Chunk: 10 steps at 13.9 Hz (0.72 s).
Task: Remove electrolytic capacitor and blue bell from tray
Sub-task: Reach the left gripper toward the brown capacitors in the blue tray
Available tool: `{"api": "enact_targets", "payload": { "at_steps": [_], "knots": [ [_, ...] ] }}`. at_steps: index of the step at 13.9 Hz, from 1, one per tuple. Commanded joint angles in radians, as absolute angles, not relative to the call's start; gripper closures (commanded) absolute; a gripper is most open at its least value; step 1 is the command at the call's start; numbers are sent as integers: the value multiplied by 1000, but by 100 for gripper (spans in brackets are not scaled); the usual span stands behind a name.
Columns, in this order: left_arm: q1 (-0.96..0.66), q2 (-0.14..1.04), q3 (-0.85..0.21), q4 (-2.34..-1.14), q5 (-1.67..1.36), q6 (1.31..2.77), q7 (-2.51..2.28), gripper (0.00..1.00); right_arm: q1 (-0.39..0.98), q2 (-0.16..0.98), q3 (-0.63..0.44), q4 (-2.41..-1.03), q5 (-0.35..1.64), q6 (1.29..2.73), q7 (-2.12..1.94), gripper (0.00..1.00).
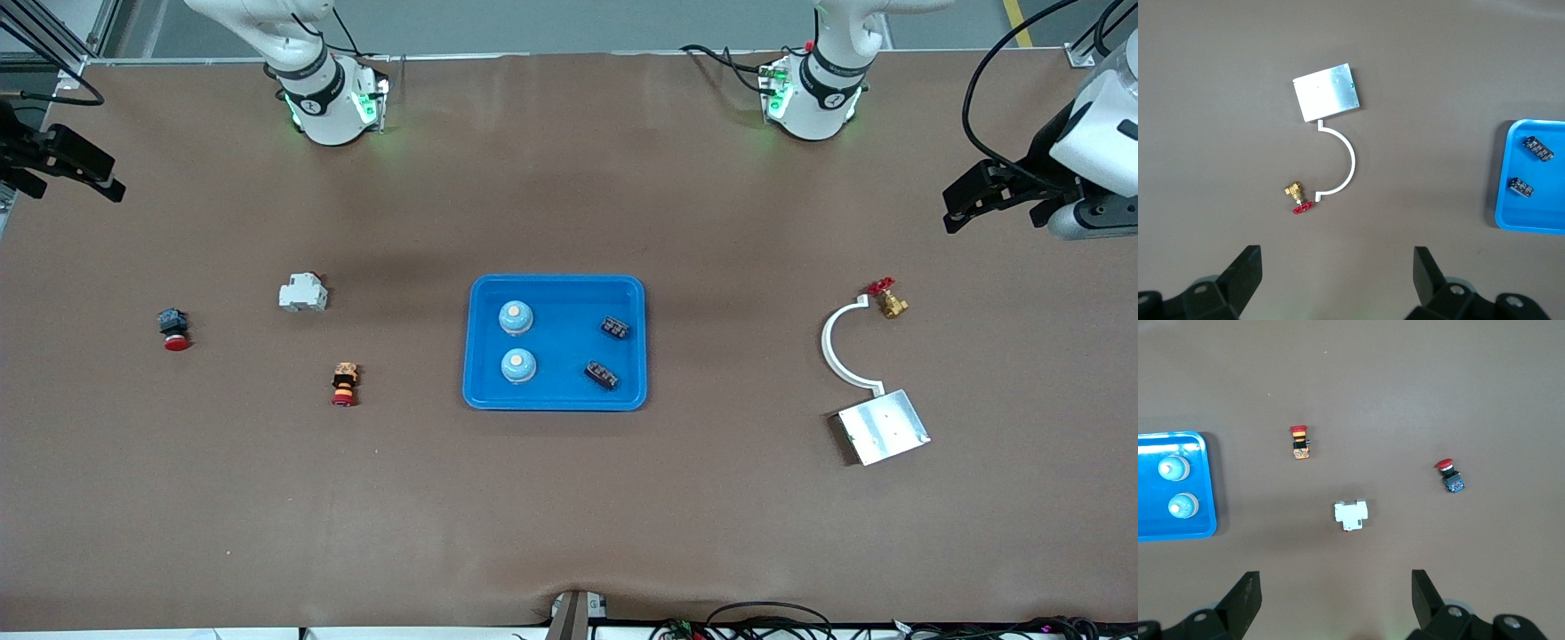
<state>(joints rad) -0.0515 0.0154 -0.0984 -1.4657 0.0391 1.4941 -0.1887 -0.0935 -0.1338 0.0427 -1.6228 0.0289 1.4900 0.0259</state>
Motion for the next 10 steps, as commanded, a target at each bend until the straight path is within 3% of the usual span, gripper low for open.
{"api": "enact_targets", "payload": {
  "at_steps": [1, 10],
  "knots": [
    [-49, 8, -101, -1454, 26, 1479, -189, 0, -95, -156, 43, -1631, 29, 1471, 14, 0],
    [-107, 92, -136, -1465, 15, 1499, -326, 0, -97, -156, 41, -1624, 28, 1466, 12, 0]
  ]
}}
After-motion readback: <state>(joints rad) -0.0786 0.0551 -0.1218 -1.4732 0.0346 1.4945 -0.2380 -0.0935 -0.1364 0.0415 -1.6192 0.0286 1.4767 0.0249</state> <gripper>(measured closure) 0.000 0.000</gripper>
